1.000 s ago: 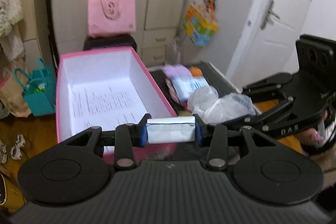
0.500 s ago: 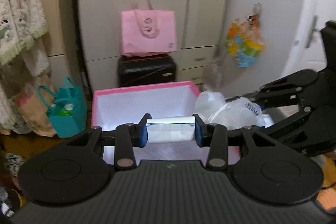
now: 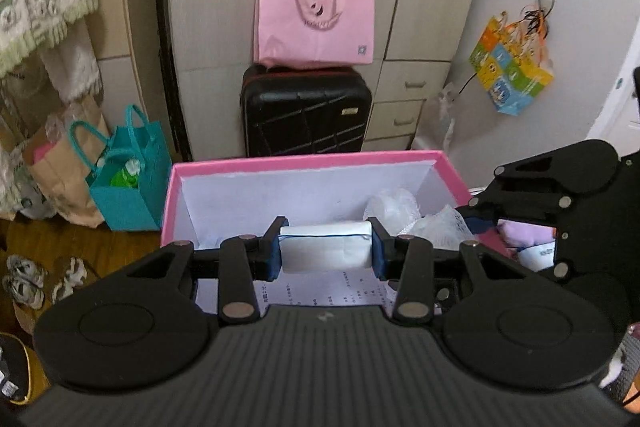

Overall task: Organize soft objects
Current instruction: 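Drop the white pack into the pink box with the left tool while the right tool drops the puff, then move the left tool to the white panda plush and grasp it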

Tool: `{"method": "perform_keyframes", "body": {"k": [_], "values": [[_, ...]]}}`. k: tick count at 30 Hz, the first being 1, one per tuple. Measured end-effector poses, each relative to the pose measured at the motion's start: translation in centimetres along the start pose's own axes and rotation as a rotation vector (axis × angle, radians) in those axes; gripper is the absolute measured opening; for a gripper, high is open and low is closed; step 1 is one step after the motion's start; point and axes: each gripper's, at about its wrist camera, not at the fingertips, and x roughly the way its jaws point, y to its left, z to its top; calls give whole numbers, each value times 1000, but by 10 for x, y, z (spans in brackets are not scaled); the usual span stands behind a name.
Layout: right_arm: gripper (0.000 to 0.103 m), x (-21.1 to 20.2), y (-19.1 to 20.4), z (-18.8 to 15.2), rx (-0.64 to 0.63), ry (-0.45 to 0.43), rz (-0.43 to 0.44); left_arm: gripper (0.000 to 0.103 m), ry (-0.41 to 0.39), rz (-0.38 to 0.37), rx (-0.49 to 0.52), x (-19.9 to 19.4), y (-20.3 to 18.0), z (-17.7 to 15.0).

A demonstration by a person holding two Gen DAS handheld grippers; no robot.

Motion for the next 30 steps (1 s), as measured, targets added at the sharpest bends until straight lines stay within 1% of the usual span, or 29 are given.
{"method": "perform_keyframes", "body": {"k": [1,3,4,5,7,8,10,12,16,24,28,30], "values": [[49,3,1,0,-8,7,-7,40,9,-1,-8,4,1,-1],[52,6,6,-1,-32,14,-33,41,27,-4,-43,10,6,-4],[57,7,8,-1,-41,14,-47,43,32,-13,-62,11,9,-5],[58,8,9,-1,-47,13,-58,43,29,-21,-74,12,11,-5],[66,6,10,-1,-44,1,-62,46,14,-33,-81,7,13,-7],[67,4,10,0,-39,-6,-62,46,7,-32,-76,2,12,-8],[67,-3,9,-1,-28,-23,-50,46,0,-30,-59,-7,9,-9],[67,-15,7,-3,-6,-49,-19,46,5,-35,-38,-20,6,-12],[67,-46,-1,-10,81,-96,47,47,22,-42,-15,-48,1,-14],[67,-114,-18,-36,244,-157,143,55,-1,-38,81,-116,-22,-21],[67,-142,-17,-50,282,-181,178,57,13,-67,100,-142,-35,-25],[67,-155,-14,-57,284,-190,182,58,14,-78,105,-153,-43,-29]]}}
